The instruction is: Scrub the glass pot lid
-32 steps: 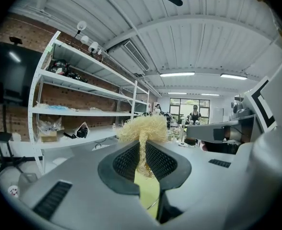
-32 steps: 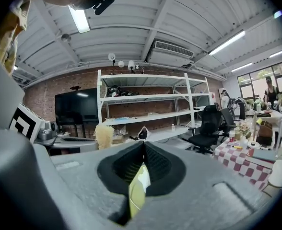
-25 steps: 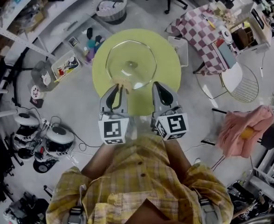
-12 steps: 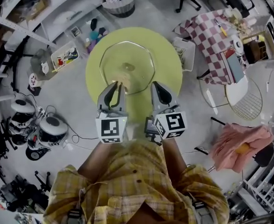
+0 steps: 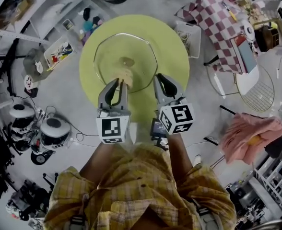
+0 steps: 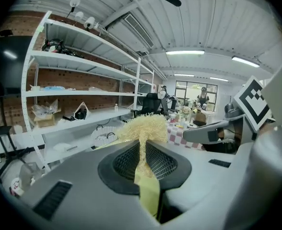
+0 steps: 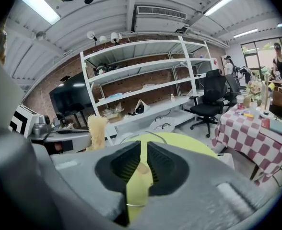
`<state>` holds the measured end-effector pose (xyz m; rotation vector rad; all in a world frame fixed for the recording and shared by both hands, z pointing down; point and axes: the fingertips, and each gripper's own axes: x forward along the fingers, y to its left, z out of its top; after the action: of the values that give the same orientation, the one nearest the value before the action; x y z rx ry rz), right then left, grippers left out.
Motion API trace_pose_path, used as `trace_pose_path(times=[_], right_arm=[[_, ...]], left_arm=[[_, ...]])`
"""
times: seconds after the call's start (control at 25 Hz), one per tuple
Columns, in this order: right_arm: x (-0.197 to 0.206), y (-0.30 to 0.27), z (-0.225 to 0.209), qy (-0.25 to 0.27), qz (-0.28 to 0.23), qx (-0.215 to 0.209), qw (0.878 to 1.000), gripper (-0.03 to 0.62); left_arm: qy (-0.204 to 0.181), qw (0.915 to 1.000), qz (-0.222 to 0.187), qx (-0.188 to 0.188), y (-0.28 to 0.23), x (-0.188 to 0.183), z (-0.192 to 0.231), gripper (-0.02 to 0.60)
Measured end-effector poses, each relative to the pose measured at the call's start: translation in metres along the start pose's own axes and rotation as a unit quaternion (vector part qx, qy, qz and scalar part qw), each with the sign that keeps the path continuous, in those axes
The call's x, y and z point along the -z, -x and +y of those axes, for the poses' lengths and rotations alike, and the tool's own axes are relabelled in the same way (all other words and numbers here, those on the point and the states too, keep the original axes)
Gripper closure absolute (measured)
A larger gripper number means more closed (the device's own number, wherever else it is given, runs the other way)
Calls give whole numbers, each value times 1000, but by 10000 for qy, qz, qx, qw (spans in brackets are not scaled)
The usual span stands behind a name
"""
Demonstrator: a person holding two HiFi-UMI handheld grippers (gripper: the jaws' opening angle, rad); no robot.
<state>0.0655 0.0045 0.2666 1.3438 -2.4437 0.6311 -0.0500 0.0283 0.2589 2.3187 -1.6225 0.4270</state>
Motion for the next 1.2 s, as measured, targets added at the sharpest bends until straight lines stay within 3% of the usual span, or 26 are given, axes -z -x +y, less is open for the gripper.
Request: trace_pose_path(times=[0.4, 0.8, 1.04, 1.2], right_arm=[[44, -30, -37, -359, 389, 296, 9982, 517], [91, -55, -68, -830, 836, 243, 9927, 497], [109, -65, -80, -965, 929, 176, 9908, 497], [119, -72, -83, -1386, 961, -34, 9857, 497]], left_arm=[[-34, 9992, 307, 235, -26, 37, -1, 538], [-20, 9984, 487, 297, -47, 62, 0, 538], [194, 9980, 543, 250, -55, 72, 5, 538], [207, 9976, 588, 294, -61, 78, 5, 538]])
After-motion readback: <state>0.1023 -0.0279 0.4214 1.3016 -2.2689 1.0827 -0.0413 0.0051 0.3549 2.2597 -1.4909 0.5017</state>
